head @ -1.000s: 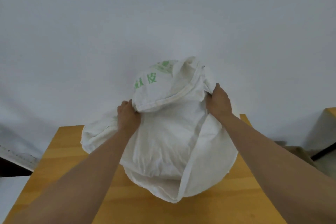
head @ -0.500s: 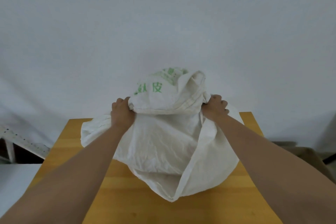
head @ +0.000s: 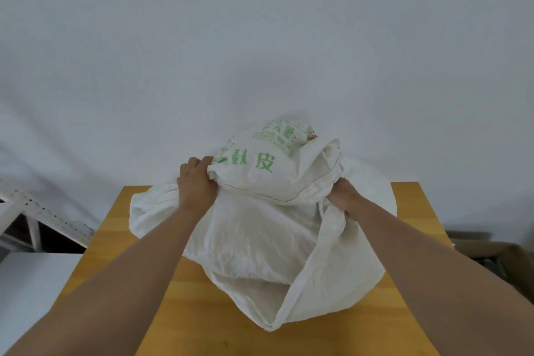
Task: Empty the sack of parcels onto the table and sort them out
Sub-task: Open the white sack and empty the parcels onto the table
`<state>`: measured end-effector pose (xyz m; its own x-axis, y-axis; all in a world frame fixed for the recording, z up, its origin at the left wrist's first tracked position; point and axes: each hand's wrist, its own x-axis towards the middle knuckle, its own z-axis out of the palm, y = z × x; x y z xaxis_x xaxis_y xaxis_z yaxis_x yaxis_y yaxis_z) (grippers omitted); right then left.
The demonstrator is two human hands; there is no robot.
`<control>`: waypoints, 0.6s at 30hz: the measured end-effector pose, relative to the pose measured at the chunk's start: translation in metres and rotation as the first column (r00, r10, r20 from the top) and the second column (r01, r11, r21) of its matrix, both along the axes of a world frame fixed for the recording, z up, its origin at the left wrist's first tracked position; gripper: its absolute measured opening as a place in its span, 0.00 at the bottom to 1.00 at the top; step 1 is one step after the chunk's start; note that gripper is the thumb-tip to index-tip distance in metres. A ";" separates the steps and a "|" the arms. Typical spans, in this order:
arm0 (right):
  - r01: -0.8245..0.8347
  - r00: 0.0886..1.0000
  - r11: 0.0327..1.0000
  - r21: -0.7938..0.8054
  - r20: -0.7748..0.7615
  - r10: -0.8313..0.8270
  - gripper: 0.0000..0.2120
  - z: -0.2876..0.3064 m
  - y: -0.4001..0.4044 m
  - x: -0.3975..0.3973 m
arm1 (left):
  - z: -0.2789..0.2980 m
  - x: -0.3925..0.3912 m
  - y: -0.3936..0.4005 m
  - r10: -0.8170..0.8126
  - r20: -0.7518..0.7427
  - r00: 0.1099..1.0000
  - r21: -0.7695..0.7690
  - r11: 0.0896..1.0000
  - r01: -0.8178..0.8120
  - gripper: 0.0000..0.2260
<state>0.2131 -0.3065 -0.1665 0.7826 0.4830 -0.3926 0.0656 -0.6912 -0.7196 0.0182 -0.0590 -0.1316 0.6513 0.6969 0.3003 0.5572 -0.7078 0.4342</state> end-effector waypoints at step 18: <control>-0.021 0.931 0.997 0.076 0.364 -0.009 0.11 0.049 0.053 -0.031 | 0.034 -0.024 0.055 0.030 0.226 0.974 0.092 0.994 -0.052 0.15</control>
<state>0.1817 -0.2532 -0.1174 0.8616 0.5057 -0.0429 0.3369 -0.6331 -0.6970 -0.0062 -0.0043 -0.0977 0.5315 0.6821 0.5022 0.4827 -0.7311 0.4822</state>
